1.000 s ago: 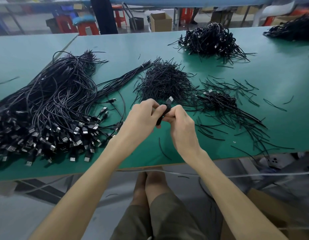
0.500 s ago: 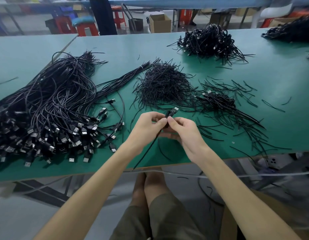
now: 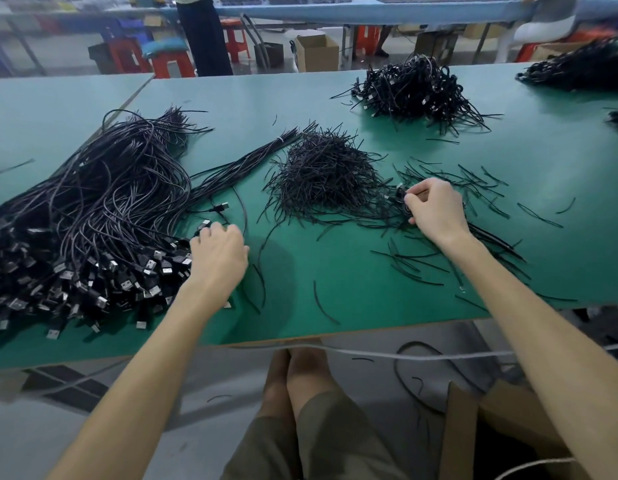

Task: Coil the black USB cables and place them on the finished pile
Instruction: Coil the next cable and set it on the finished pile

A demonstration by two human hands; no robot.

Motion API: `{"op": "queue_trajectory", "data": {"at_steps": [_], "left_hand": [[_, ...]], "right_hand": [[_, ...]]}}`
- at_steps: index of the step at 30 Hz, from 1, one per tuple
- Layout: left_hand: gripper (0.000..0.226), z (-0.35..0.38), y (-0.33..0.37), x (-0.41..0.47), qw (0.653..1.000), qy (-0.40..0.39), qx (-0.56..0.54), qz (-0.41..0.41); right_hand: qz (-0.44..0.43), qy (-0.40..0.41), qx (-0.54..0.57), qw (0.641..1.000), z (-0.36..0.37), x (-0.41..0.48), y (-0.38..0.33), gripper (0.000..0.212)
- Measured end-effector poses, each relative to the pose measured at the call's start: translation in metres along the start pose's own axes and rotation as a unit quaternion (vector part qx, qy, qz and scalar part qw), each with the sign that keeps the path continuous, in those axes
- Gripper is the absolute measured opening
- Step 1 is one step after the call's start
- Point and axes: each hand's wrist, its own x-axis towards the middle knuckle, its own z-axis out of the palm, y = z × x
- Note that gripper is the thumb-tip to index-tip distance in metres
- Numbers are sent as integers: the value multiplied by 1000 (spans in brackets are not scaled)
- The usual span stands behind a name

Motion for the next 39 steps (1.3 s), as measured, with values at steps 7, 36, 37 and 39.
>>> {"op": "queue_trajectory", "data": {"at_steps": [7,36,37,39], "left_hand": [[29,0,-14,2,994,59,-89,21],[30,3,-16,-10,957,166,-193,138],[29,-4,-6,-16,948,154,-211,180],[32,-16,18,-30,923,136,-228,278]], "right_hand": [[-61,36,-182,981,20,0,35,18],[-240,-23,-121,963,67,-68,-11,15],[-242,-36,-95,965,70,-70,-14,14],[-228,-82,-12,970,79,-76,-24,12]]}}
